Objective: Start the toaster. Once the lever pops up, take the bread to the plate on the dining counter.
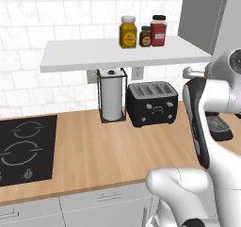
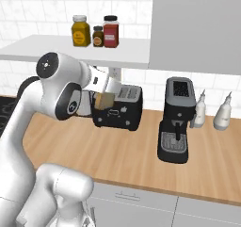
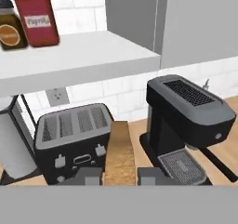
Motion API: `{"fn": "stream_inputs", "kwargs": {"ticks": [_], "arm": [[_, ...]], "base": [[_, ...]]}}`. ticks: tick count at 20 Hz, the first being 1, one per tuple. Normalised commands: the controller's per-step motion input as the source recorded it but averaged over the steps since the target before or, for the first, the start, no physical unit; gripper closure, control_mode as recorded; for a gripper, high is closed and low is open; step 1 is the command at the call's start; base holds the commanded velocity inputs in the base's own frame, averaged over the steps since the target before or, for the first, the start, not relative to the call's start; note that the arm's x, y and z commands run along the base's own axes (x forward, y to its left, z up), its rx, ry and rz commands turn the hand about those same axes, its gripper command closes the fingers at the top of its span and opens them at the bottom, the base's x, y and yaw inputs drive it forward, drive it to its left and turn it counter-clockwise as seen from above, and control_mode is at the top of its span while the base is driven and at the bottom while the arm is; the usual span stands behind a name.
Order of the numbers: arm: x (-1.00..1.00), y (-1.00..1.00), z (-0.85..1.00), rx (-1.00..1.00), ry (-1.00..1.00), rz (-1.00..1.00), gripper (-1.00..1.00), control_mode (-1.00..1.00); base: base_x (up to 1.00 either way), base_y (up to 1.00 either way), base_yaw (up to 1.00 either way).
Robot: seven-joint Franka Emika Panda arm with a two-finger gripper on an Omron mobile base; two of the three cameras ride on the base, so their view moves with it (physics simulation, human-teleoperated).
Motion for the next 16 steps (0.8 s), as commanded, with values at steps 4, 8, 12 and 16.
{"fn": "stream_inputs", "kwargs": {"ticks": [4,8,12,16], "arm": [[0.00,0.03,-0.68,0.03,0.01,0.03,1.00,-1.00],[0.00,0.17,-0.81,0.05,0.14,0.02,1.00,-1.00],[0.00,0.18,-0.74,0.03,0.14,0.00,1.00,-1.00],[-0.04,0.03,-0.33,0.00,0.04,0.01,1.00,1.00]], "base": [[0.00,0.00,0.00],[0.00,0.00,0.00],[0.00,0.00,0.00],[-0.12,0.01,0.01]]}}
